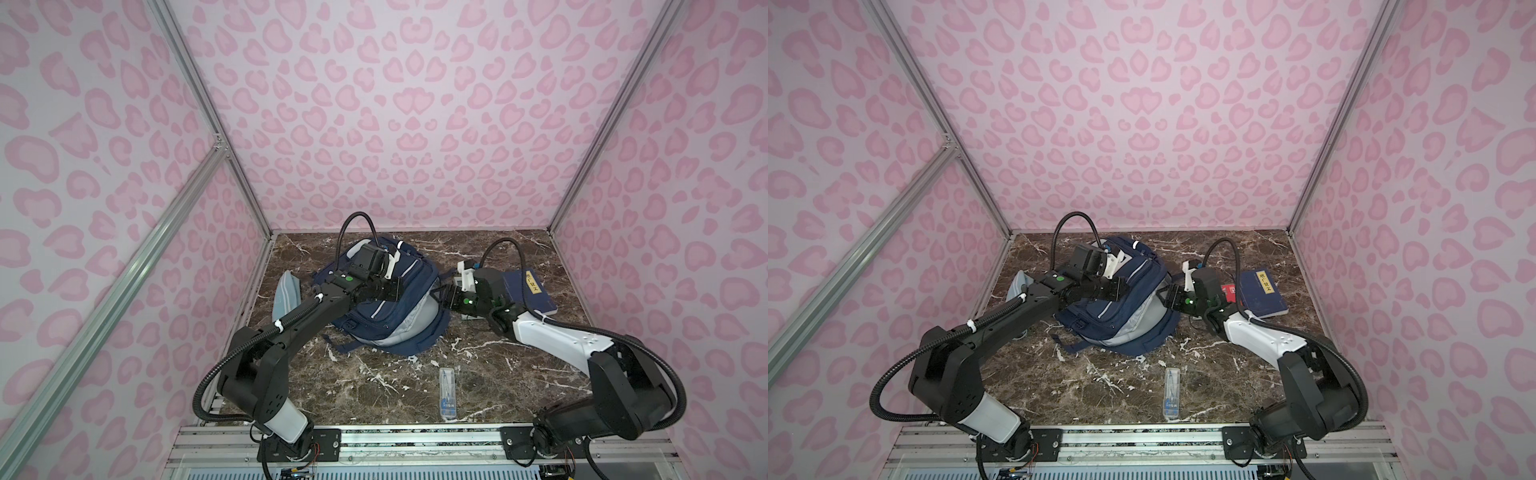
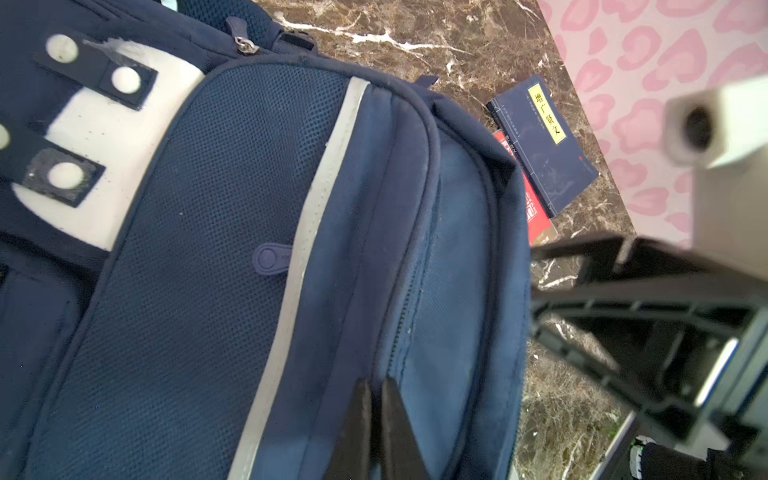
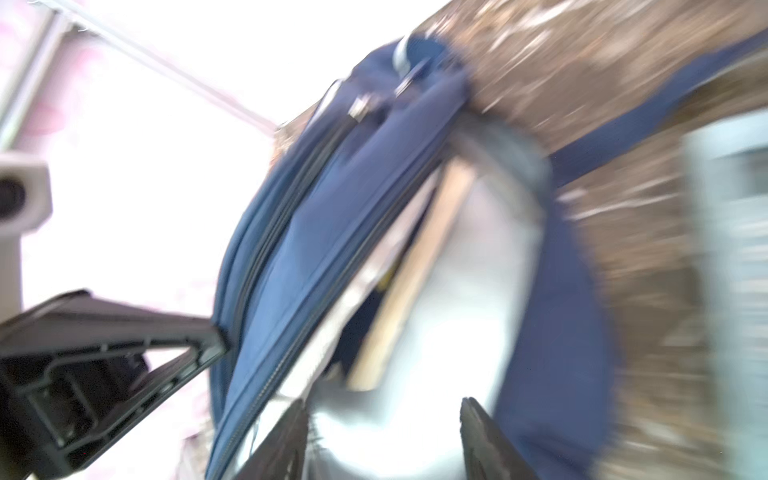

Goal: Pack the student bag

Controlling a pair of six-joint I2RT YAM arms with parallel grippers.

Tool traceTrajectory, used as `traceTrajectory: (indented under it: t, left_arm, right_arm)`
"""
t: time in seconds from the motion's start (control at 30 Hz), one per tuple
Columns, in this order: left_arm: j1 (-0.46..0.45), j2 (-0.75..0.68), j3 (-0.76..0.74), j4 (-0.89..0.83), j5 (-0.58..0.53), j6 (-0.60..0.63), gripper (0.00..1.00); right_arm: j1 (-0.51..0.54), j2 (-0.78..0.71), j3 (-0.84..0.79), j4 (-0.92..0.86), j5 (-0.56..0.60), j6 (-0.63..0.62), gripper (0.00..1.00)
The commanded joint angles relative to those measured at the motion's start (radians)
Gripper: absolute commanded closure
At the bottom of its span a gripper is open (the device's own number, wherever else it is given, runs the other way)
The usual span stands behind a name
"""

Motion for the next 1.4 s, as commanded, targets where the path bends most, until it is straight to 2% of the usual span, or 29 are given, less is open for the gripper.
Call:
traceTrajectory:
  t: [0.0, 0.03, 0.07, 0.1, 0.13, 0.2, 0.23, 0.33, 0.43, 0.53, 0.63, 0.73, 0.83, 1.07, 1.23, 1.37]
  left_arm:
    - [-0.019, 0.018, -0.004, 0.022, -0.06, -0.006, 0.97]
    - [-0.027, 0.024, -0.006, 0.022, -0.07, -0.011, 0.96]
    - [-0.035, 0.028, -0.008, 0.025, -0.082, -0.016, 0.94]
    - [-0.043, 0.033, -0.009, 0.029, -0.098, -0.024, 0.88]
    - [-0.048, 0.036, -0.009, 0.036, -0.106, -0.032, 0.81]
    - [-0.056, 0.04, -0.012, 0.047, -0.111, -0.053, 0.65]
    - [-0.06, 0.039, -0.011, 0.049, -0.118, -0.066, 0.53]
    - [-0.082, 0.018, -0.012, 0.037, -0.16, -0.09, 0.28]
    - [-0.108, -0.011, -0.023, 0.046, -0.172, -0.112, 0.16]
    - [-0.136, -0.028, -0.045, 0.082, -0.129, -0.138, 0.14]
    - [-0.167, -0.03, -0.073, 0.156, -0.072, -0.174, 0.15]
    - [-0.187, -0.022, -0.096, 0.232, -0.02, -0.227, 0.21]
    - [-0.21, -0.02, -0.096, 0.262, -0.022, -0.244, 0.22]
    - [-0.239, -0.005, -0.082, 0.281, -0.022, -0.263, 0.16]
    - [-0.246, -0.002, -0.083, 0.302, -0.006, -0.276, 0.17]
    - [-0.247, -0.005, -0.09, 0.305, 0.002, -0.282, 0.17]
  right_arm:
    - [-0.118, -0.003, 0.051, -0.292, 0.009, -0.192, 0.32]
    - [-0.168, 0.015, 0.086, -0.326, 0.024, -0.207, 0.25]
    - [-0.212, 0.041, 0.119, -0.345, 0.043, -0.219, 0.23]
    - [-0.259, 0.079, 0.167, -0.37, 0.069, -0.236, 0.15]
    - [-0.296, 0.123, 0.215, -0.386, 0.119, -0.253, 0.02]
    - [-0.35, 0.233, 0.324, -0.428, 0.223, -0.292, 0.01]
    - [-0.384, 0.299, 0.404, -0.465, 0.236, -0.321, 0.01]
    - [-0.454, 0.468, 0.591, -0.53, 0.317, -0.345, 0.01]
    - [-0.483, 0.604, 0.773, -0.608, 0.396, -0.388, 0.01]
    - [-0.498, 0.718, 0.918, -0.666, 0.51, -0.452, 0.01]
    - [-0.514, 0.82, 1.057, -0.731, 0.494, -0.486, 0.03]
    - [-0.518, 0.897, 1.153, -0.791, 0.456, -0.501, 0.05]
    - [-0.518, 0.953, 1.221, -0.851, 0.448, -0.497, 0.07]
    - [-0.534, 0.994, 1.266, -0.928, 0.433, -0.492, 0.11]
    - [-0.534, 1.016, 1.305, -1.056, 0.441, -0.49, 0.14]
    - [-0.534, 0.971, 1.225, -1.056, 0.44, -0.478, 0.15]
